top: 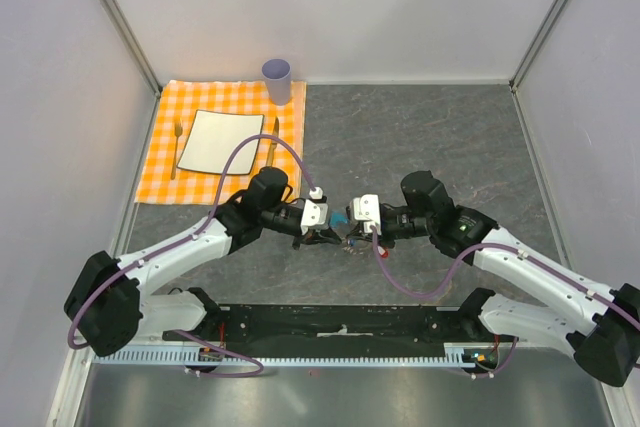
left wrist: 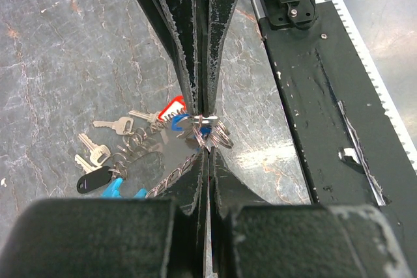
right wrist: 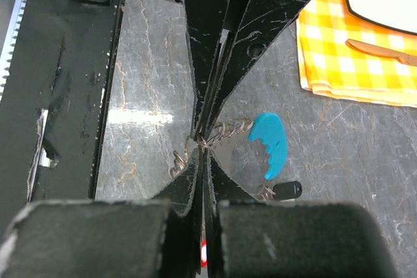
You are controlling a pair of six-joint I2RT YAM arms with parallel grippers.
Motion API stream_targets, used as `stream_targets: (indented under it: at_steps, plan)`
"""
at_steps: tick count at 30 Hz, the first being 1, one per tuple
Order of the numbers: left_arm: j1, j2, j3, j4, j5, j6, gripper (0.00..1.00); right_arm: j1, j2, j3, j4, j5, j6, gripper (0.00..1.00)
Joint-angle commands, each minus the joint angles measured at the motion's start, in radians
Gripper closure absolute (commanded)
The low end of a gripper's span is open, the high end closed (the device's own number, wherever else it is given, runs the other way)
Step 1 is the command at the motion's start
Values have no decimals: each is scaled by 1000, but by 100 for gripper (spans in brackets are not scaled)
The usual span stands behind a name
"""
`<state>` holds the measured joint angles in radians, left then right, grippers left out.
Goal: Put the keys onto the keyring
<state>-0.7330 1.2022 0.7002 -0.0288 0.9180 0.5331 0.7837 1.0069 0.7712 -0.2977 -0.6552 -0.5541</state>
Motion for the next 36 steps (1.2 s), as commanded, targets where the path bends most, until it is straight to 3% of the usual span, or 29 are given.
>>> stream_targets:
  at_steps: [1,26,36]
  plan:
    - [-6,-41,45,38,53,53,98,12,12,36,-9,-35,-20,100]
    - [-20,-61,58,1,108,88,98,34,47,54,-15,-98,-24,100]
    - [-22,-64,51,0,56,85,98,35,35,65,-49,-47,-29,100]
